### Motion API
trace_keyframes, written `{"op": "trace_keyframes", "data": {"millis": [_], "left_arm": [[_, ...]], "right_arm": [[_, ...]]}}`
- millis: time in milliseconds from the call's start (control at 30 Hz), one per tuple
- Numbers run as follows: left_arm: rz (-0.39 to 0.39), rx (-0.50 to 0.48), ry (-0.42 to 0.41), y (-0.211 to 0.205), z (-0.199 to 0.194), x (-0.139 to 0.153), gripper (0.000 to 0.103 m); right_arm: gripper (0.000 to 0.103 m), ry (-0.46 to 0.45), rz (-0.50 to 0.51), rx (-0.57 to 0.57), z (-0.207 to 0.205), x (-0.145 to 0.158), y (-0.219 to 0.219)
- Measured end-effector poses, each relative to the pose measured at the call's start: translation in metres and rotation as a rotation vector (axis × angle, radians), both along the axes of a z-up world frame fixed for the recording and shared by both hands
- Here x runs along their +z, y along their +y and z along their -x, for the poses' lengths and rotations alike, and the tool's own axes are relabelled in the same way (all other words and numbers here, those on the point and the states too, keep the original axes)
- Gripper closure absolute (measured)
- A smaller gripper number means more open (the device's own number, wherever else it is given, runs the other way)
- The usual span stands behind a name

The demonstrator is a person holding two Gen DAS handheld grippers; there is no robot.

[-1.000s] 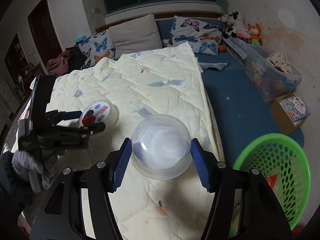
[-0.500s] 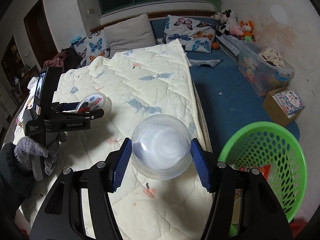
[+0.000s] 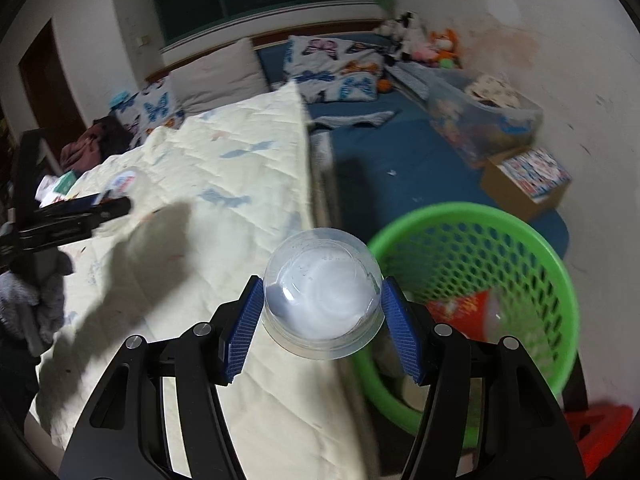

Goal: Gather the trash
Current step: 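Carry the lid and yogurt cup to the green basket and open the right tool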

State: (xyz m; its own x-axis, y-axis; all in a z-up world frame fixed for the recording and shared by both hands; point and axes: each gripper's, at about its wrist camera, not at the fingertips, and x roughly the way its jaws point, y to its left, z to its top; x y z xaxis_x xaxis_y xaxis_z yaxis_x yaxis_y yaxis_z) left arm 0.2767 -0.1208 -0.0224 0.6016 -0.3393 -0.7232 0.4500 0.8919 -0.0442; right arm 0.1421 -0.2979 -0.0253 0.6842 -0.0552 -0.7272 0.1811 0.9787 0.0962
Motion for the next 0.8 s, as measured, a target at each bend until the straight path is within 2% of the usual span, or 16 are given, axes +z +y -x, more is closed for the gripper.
{"op": "trace_keyframes", "data": {"millis": [167, 400, 800], "left_arm": [[0.014, -0.063, -0.015, -0.019, 0.026, 0.014, 0.015], [0.01, -0.148, -0.026, -0.056, 0.055, 0.021, 0.015], [0.002, -0.242, -0.019, -0.114, 0.079, 0.023, 0.015]], "right_arm": [[0.042, 0.025, 0.021, -0.071, 0.02, -0.007, -0.029], [0.042, 0.067, 0.0, -0.158, 0.042, -0.029, -0.065], [0.042, 0.084, -0.081, -0.267, 0.066, -0.052, -0.113]]}}
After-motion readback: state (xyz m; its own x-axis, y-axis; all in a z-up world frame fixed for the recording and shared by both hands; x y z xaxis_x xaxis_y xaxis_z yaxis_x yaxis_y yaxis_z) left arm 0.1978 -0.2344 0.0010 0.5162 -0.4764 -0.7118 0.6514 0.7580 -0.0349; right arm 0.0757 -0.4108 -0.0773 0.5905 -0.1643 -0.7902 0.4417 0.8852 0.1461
